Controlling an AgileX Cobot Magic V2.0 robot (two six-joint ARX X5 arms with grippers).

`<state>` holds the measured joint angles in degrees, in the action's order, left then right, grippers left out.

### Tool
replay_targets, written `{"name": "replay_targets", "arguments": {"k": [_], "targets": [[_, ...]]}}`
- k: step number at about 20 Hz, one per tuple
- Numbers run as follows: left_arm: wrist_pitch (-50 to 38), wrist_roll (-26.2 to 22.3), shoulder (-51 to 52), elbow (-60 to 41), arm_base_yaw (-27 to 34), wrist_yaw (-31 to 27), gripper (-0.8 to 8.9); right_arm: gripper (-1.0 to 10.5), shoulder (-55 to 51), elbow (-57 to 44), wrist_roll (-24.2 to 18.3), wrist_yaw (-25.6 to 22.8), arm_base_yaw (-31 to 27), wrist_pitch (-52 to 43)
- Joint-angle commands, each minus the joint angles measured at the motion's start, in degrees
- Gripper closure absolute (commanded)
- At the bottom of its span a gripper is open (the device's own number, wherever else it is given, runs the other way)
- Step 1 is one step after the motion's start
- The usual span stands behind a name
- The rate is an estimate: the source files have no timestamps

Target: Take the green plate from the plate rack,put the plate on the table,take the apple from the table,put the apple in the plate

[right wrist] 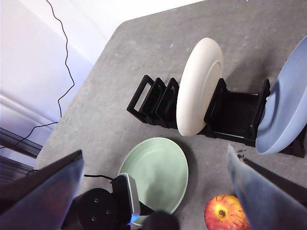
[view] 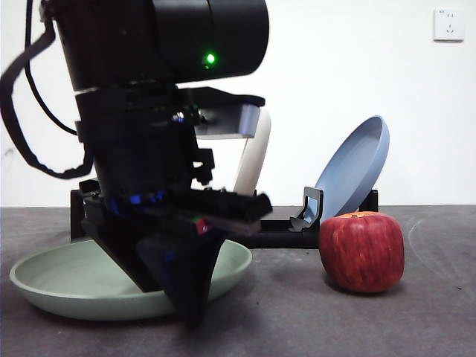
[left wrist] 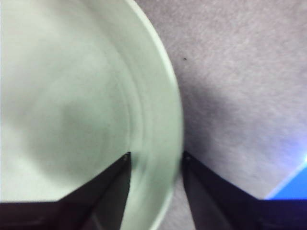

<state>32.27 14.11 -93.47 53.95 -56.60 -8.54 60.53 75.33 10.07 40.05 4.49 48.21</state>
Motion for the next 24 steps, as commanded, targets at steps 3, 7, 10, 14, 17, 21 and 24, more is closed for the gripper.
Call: {"name": "replay_targets", "arguments": {"k": [3, 7, 10, 14, 17, 21, 24], "targets": [[0.5, 0.9, 7.3, -0.5, 1.3, -0.1, 6.15, 4.5, 0.0, 0.3, -0.1, 0.0, 0.1, 0.2], [2.1, 0.9, 18.9, 0.7, 2.4, -1.1, 6.15, 4.5, 0.1, 0.3, -5.6, 0.0, 0.4, 6.9], [4.8, 0.6, 28.5, 4.9, 3.0, -5.9, 6.15, 4.5, 0.0, 0.3, -10.8, -3.0, 3.4, 13.9], [8.9, -0.5, 38.4, 14.8, 3.0, -9.8, 6.15, 4.5, -0.1, -1.1, -12.6, -12.6, 11.1, 18.3], [11.8, -2.9, 42.6, 21.9, 3.1, -10.0, 6.15, 4.5, -0.1, -4.2, -10.8, -18.9, 17.1, 16.6], [20.2, -4.3, 46.0, 28.7, 3.0, -14.3, 6.15, 4.5, -0.8, -13.5, -6.0, -28.8, 24.5, 9.6], [26.2, -4.2, 47.8, 31.5, 3.0, -18.5, 6.15, 4.5, -0.8, -18.8, -3.7, -32.9, 27.4, 4.5]]}}
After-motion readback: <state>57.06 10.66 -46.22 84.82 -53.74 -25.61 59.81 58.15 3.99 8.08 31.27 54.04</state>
